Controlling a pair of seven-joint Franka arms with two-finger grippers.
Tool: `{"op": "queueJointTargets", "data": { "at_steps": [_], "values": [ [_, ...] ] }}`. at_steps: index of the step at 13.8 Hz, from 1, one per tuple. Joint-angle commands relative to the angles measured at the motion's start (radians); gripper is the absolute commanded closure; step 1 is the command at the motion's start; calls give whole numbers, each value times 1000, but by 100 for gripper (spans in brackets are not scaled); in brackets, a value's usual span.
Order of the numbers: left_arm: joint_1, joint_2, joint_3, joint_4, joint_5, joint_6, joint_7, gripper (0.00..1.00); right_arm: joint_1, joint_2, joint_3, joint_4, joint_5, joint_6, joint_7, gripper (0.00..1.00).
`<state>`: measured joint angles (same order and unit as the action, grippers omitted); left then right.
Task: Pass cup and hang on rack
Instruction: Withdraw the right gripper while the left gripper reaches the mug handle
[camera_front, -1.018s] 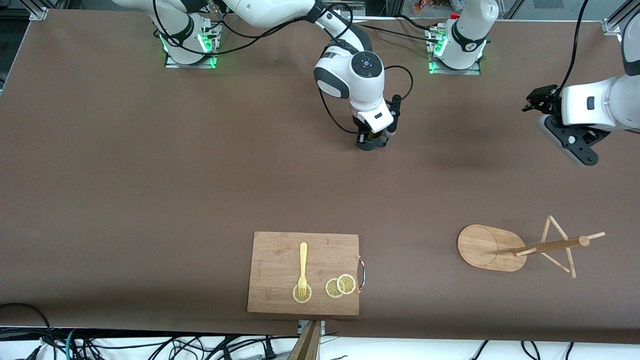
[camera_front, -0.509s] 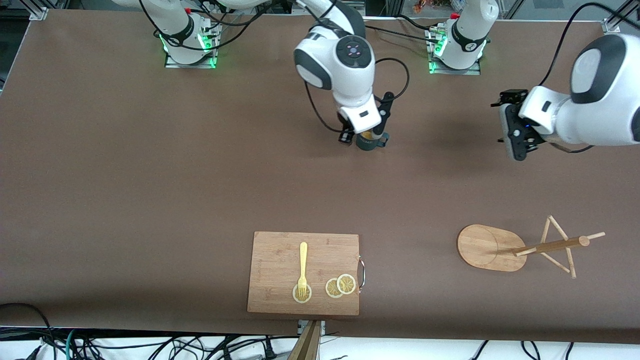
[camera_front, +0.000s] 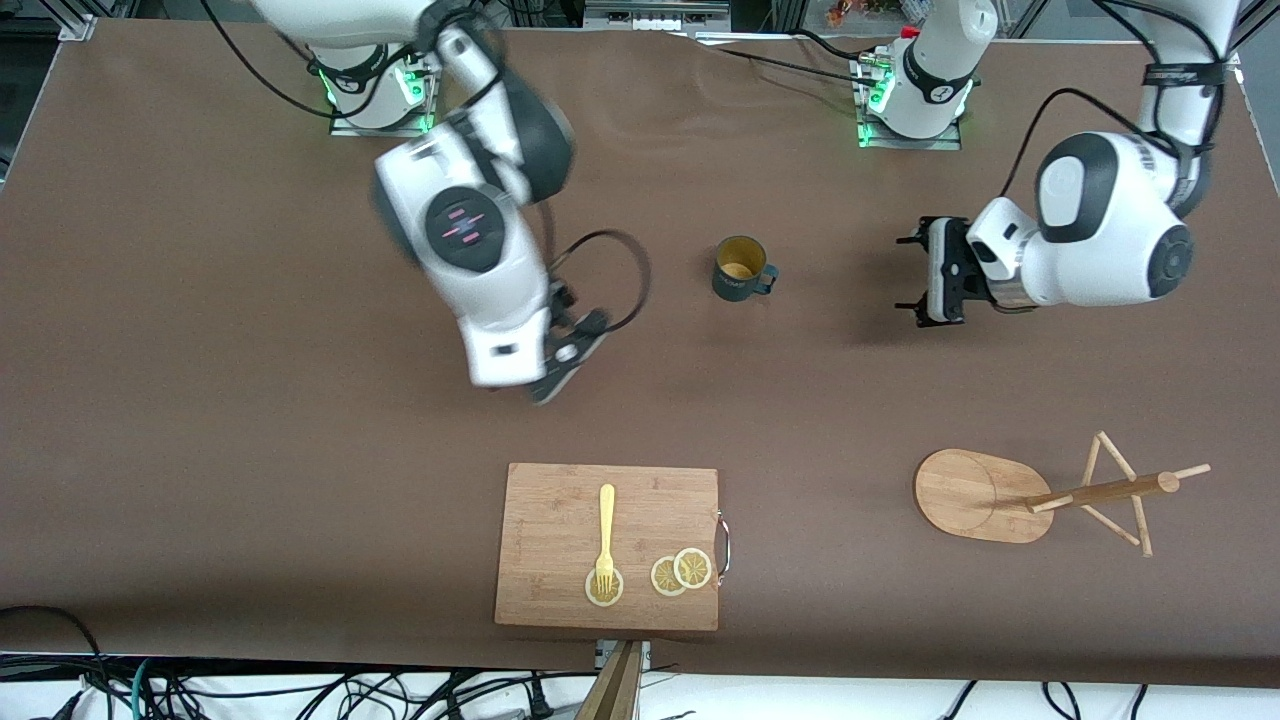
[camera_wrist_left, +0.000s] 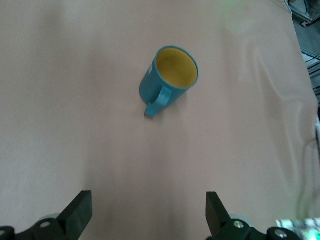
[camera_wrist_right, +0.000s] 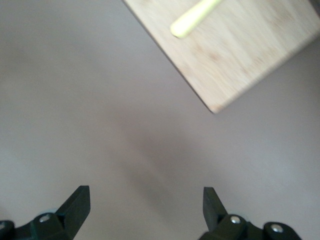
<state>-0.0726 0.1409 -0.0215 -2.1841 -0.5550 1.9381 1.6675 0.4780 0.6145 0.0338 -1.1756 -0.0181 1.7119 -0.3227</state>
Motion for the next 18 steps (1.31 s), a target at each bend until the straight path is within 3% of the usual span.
{"op": "queueJointTargets", "data": {
  "at_steps": [1,6,9,11,14,18],
  "values": [
    [-6,23,-11,-48,-115,70,171,0,-12,-90,-78,-41,12,-121,37,0],
    [-1,179,-11,-48,-380,108,587,0,-13,-373,-219,-293,13,-117,141,0],
    [2,265,-11,-45,-525,107,785,0,-13,-559,-245,-455,7,-100,345,0],
    [2,299,-11,-45,-586,96,859,0,-13,-596,-268,-437,-5,-156,419,0],
    [-6,344,-29,-45,-623,93,931,0,-16,-570,-409,-372,12,-155,377,0],
    [-25,396,-58,-49,-738,73,1029,0,-15,-575,-427,-377,-11,-153,318,0]
  ]
}}
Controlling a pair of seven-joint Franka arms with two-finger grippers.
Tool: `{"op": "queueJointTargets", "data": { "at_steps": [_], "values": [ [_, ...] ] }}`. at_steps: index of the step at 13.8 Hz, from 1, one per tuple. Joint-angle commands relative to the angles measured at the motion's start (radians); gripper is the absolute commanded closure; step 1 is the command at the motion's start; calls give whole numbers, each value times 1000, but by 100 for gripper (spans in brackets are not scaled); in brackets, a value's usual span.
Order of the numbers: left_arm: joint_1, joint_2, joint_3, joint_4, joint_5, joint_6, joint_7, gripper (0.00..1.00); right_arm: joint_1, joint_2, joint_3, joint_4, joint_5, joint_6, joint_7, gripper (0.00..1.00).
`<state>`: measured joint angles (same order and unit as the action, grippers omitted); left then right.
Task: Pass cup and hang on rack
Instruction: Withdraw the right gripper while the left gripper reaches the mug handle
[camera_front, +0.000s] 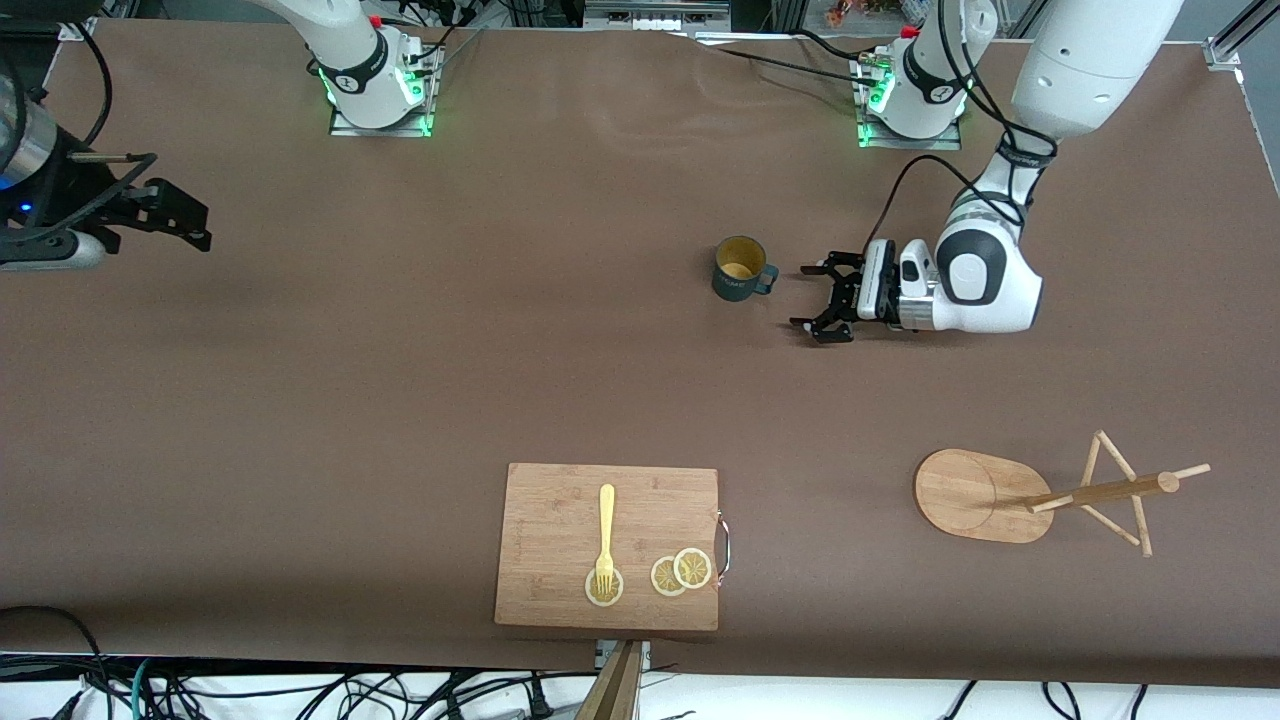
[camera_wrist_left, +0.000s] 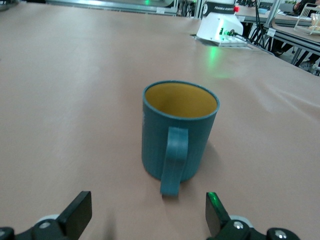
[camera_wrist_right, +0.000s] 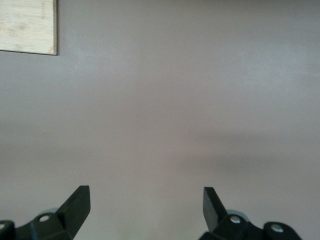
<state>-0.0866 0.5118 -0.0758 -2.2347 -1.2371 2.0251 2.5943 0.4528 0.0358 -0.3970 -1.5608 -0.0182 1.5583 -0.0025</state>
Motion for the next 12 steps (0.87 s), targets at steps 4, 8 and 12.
{"op": "queueJointTargets", "data": {
  "at_steps": [4,8,12],
  "values": [
    [-27,31,-5,-35,-76,-19,121,0,-79,-10,100,-7,-20,16,12,0],
    [-28,30,-7,-78,-131,-22,173,0,-286,-27,310,-5,-26,13,15,0],
    [-44,31,-15,-85,-170,-22,217,11,-287,-34,310,-7,-22,-3,7,0]
  ]
}}
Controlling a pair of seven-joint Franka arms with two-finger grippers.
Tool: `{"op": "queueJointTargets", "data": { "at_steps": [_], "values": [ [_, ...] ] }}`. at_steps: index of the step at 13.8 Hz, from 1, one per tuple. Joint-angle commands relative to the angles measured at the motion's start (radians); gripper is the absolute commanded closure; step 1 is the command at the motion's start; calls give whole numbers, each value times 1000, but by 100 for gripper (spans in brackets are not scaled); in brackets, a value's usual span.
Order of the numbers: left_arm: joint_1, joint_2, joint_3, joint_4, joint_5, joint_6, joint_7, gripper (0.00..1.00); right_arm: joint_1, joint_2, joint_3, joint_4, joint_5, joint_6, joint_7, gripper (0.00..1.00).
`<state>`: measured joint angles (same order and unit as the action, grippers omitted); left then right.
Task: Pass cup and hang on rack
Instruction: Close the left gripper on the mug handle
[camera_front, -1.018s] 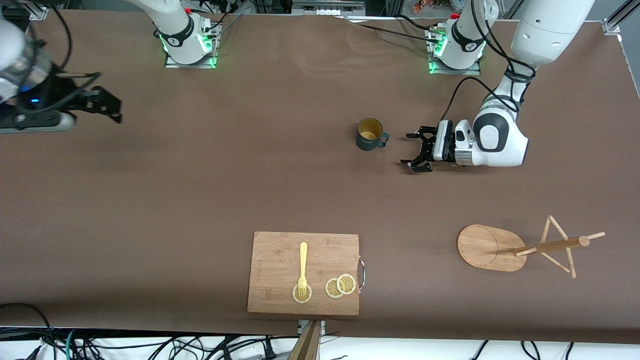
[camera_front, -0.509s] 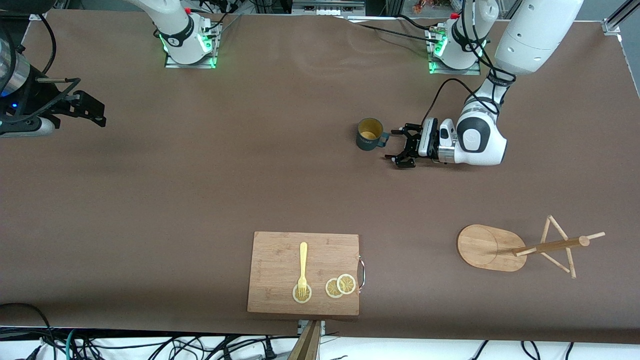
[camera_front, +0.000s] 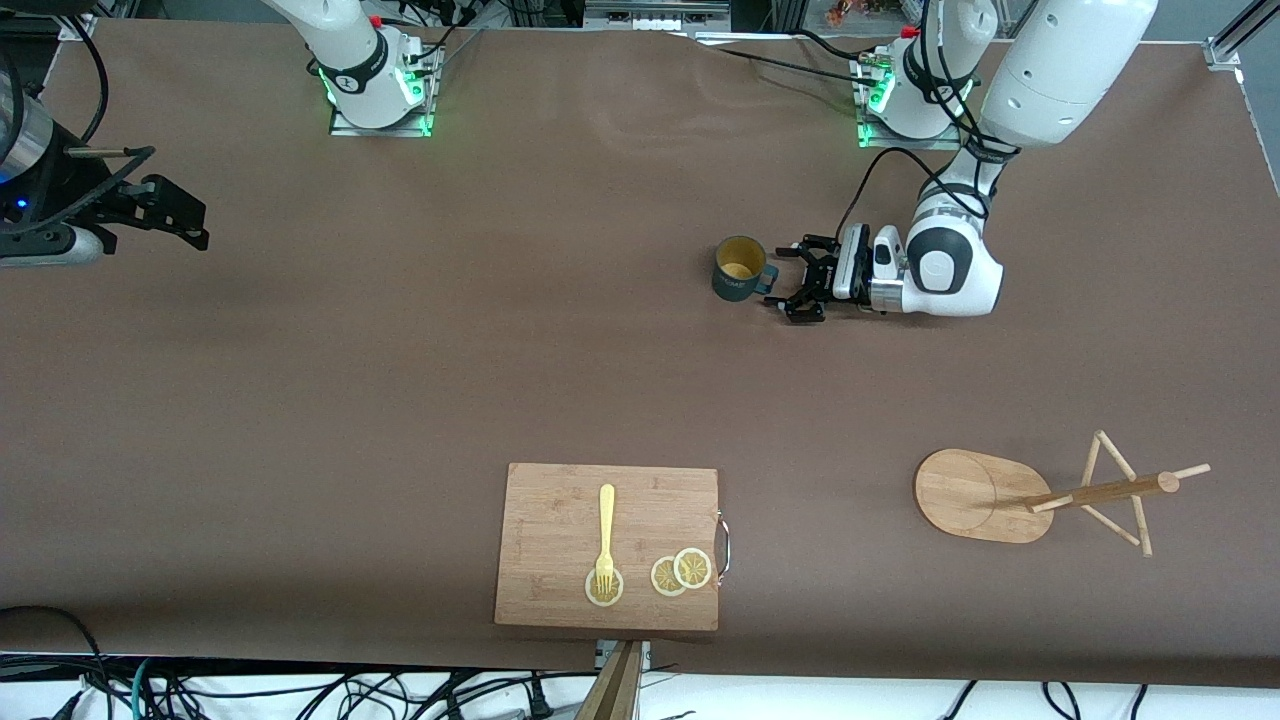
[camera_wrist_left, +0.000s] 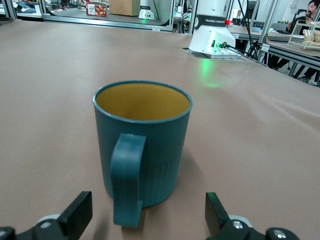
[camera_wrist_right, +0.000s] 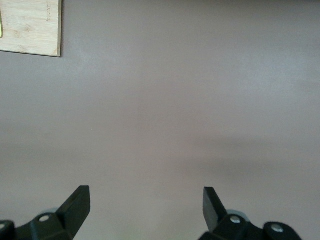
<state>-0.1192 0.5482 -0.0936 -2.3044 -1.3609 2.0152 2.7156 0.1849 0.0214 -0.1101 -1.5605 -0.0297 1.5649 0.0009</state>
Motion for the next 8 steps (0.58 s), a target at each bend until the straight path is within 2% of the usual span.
{"op": "queueJointTargets", "data": {
  "at_steps": [1,2,3,4,5,8],
  "values": [
    [-22,-7,3,-13,-52,-12,163,23,-19,-18,23,-7,-6,-16,-2,0],
    [-23,-5,2,-13,-87,-12,232,32,-19,-18,23,-7,0,-16,-2,0],
    [-23,-1,2,-13,-101,-13,246,50,-19,-18,23,-7,4,-13,4,0],
    [-22,-1,3,-13,-101,-13,246,71,-18,-20,26,-6,14,-10,13,0],
    [-20,-1,3,-13,-104,-13,228,100,-19,-23,26,-3,39,-11,14,0],
    [-17,6,5,-15,-106,-19,190,100,-18,-43,35,-6,66,-20,14,0]
  ]
}}
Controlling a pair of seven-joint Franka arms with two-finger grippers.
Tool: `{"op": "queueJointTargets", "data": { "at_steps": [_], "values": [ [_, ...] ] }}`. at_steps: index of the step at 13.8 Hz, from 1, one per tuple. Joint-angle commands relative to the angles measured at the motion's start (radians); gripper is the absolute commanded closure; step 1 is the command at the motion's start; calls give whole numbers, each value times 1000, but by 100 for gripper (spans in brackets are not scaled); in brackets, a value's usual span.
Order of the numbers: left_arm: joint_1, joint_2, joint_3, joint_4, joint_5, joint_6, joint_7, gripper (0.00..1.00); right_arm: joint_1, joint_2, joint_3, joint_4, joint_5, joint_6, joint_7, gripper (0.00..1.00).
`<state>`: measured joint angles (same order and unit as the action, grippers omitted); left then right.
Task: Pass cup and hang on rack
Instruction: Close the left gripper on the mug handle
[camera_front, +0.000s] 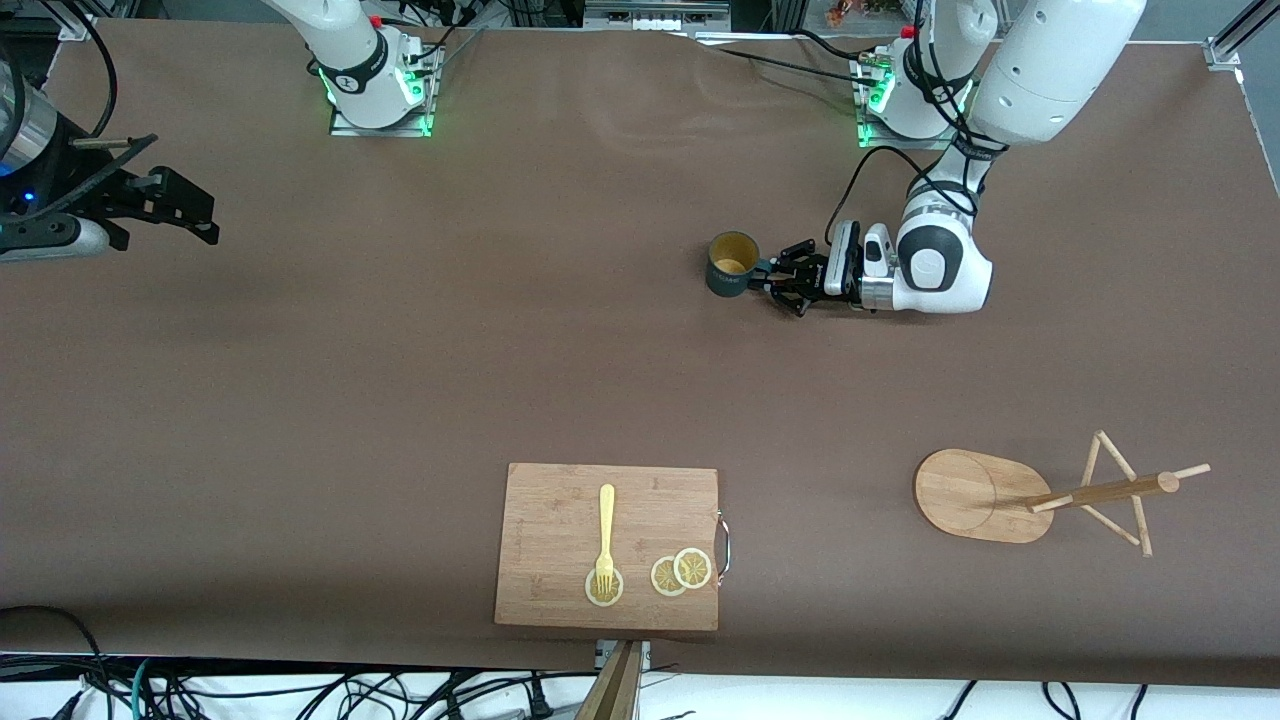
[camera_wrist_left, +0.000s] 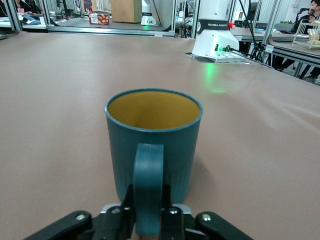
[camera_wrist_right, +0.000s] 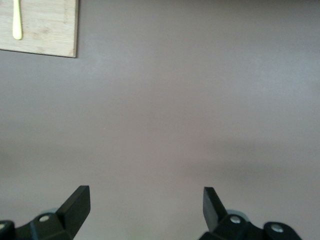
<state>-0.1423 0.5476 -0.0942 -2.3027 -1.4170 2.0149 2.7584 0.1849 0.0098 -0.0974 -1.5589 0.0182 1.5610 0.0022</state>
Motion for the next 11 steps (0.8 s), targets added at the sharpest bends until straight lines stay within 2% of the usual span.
{"op": "queueJointTargets", "data": {
  "at_steps": [1,4,8,11],
  "values": [
    [7,6,7,-17,-49,-18,147,100,-18,-31,27,-10,19,-27,9,0],
    [15,-3,14,-15,-49,-28,45,100,-18,-27,27,-24,19,-41,-1,0],
    [45,-41,124,-11,-37,-311,-291,100,-18,-24,27,-24,20,-33,-4,0],
    [122,-84,188,-1,-11,-483,-521,100,-16,-24,28,-24,19,-26,7,0]
  ]
}}
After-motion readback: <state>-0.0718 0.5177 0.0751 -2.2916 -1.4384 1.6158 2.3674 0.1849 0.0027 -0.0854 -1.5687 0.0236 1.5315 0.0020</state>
